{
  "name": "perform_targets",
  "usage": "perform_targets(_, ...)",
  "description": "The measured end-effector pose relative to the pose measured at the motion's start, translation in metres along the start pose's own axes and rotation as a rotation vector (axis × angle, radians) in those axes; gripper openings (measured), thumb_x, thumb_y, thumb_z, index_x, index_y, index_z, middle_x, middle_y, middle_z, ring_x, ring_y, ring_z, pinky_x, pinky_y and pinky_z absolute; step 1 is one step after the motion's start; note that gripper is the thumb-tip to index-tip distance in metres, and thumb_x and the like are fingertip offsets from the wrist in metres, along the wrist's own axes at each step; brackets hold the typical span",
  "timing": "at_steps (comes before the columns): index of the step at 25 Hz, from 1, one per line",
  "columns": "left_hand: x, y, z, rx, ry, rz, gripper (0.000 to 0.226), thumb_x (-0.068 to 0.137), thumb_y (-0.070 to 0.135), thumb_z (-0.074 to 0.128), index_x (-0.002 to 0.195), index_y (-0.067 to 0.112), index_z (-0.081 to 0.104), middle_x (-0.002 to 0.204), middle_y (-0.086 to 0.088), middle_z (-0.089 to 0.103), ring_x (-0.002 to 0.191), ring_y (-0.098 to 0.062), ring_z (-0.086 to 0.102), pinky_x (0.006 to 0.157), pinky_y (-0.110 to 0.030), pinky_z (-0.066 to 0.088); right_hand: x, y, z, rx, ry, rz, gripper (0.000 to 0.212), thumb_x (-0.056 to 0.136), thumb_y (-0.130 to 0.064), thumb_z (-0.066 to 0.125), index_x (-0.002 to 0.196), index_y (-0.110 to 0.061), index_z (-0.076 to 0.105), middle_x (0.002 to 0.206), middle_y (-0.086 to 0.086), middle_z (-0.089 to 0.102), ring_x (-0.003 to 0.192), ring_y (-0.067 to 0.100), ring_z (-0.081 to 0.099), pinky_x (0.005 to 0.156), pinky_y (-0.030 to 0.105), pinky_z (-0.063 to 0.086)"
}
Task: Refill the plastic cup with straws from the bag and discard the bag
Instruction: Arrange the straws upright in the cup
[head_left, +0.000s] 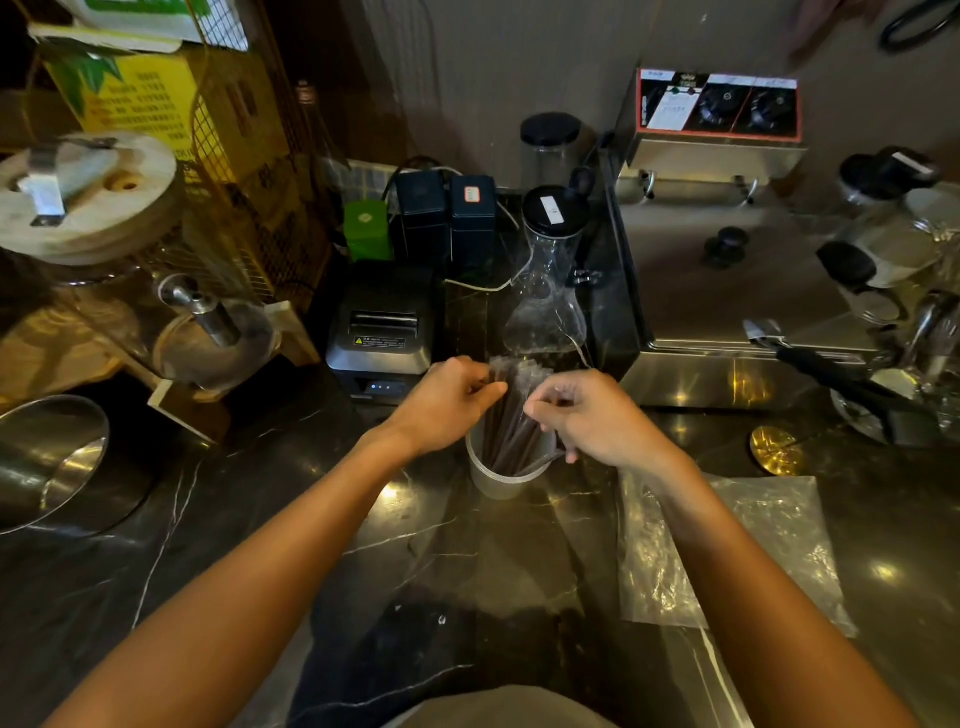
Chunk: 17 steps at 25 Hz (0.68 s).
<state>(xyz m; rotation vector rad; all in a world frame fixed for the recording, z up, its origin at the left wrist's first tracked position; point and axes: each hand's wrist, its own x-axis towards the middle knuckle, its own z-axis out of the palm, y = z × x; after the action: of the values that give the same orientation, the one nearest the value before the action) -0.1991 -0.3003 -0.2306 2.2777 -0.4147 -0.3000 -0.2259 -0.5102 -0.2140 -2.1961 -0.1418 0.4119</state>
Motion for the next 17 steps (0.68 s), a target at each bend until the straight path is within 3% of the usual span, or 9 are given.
perform_targets(3,0.0,-0.001,0.006,0.028,-0.041,0.044,0.019,0.101,0.022,0.062,0.093,0.009,0.072,0.07,0.001,0.06,0.058,-0.002,0.052,0.062,-0.025,0.046,0.011,-0.014,-0.002,-0.112,0.014,-0.042,0.01,0.1,-0.022,0.067,0.093,-0.018,0.073,0.08,0.001,0.074,0.043,0.011,0.062,0.048,0.027,0.055)
perform_targets(6,-0.002,-0.008,0.013,-0.066,0.057,0.005,0.01,0.096,0.018,0.069,0.105,0.014,0.071,0.072,0.005,0.062,0.061,-0.003,0.057,0.065,-0.024,0.049,0.018,-0.021,0.006,-0.074,0.0,-0.048,0.006,0.097,-0.018,0.071,0.102,-0.015,0.068,0.078,-0.002,0.067,0.043,0.009,0.062,0.046,0.027,0.054)
perform_targets(10,-0.007,-0.019,0.009,-0.155,0.108,-0.121,0.04,0.089,0.017,0.077,0.126,0.016,0.064,0.088,-0.003,0.07,0.08,-0.01,0.069,0.084,-0.032,0.061,0.012,-0.014,0.008,-0.041,0.059,-0.064,0.002,0.099,-0.017,0.068,0.098,-0.019,0.067,0.072,-0.002,0.068,0.043,0.007,0.063,0.05,0.032,0.058)
perform_targets(12,-0.01,-0.018,0.007,-0.131,0.166,-0.154,0.041,0.086,0.02,0.081,0.122,0.017,0.062,0.088,-0.001,0.066,0.081,-0.012,0.068,0.081,-0.033,0.06,0.006,-0.011,0.004,-0.01,0.111,-0.064,0.011,0.1,-0.019,0.066,0.09,-0.023,0.069,0.065,-0.003,0.068,0.042,0.005,0.06,0.049,0.029,0.056)
perform_targets(15,-0.023,-0.007,0.007,-0.083,0.292,-0.126,0.03,0.083,0.026,0.082,0.102,0.02,0.059,0.077,0.007,0.056,0.066,-0.004,0.056,0.06,-0.016,0.047,-0.001,-0.009,-0.001,0.01,0.094,-0.044,0.017,0.1,-0.02,0.068,0.084,-0.026,0.069,0.058,-0.01,0.068,0.047,0.006,0.063,0.056,0.031,0.059)
perform_targets(17,-0.034,0.001,0.011,-0.116,0.235,-0.07,0.023,0.083,0.029,0.082,0.093,0.021,0.062,0.07,0.006,0.056,0.059,-0.004,0.053,0.056,-0.018,0.044,-0.005,-0.006,-0.002,0.013,0.064,-0.041,0.012,0.098,-0.022,0.069,0.088,-0.025,0.073,0.068,-0.009,0.07,0.058,0.006,0.068,0.065,0.034,0.062)
